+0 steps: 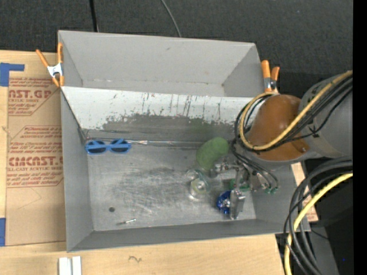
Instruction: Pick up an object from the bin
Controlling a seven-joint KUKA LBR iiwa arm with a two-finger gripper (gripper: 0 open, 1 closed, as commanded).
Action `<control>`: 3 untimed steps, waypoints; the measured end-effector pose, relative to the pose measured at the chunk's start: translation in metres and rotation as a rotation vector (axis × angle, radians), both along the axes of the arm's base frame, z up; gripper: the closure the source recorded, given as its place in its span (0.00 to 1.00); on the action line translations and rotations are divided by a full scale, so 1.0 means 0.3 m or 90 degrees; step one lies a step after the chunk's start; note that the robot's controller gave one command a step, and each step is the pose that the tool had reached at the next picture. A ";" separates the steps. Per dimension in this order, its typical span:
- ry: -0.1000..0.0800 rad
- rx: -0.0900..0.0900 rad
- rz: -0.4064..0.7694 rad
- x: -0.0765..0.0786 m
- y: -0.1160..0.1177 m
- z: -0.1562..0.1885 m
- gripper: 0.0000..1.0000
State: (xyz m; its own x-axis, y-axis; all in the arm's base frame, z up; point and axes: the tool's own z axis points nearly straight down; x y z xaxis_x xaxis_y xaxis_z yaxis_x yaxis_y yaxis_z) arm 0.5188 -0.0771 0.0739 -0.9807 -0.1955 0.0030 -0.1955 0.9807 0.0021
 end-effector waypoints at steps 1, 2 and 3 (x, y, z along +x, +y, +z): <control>-0.002 0.000 0.000 0.004 0.000 0.011 1.00; -0.006 -0.003 0.119 0.054 0.097 -0.005 1.00; -0.010 -0.002 0.128 0.125 0.129 0.438 1.00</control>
Offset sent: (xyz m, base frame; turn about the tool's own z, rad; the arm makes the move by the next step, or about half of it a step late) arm 0.0000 0.0000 0.0000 0.0000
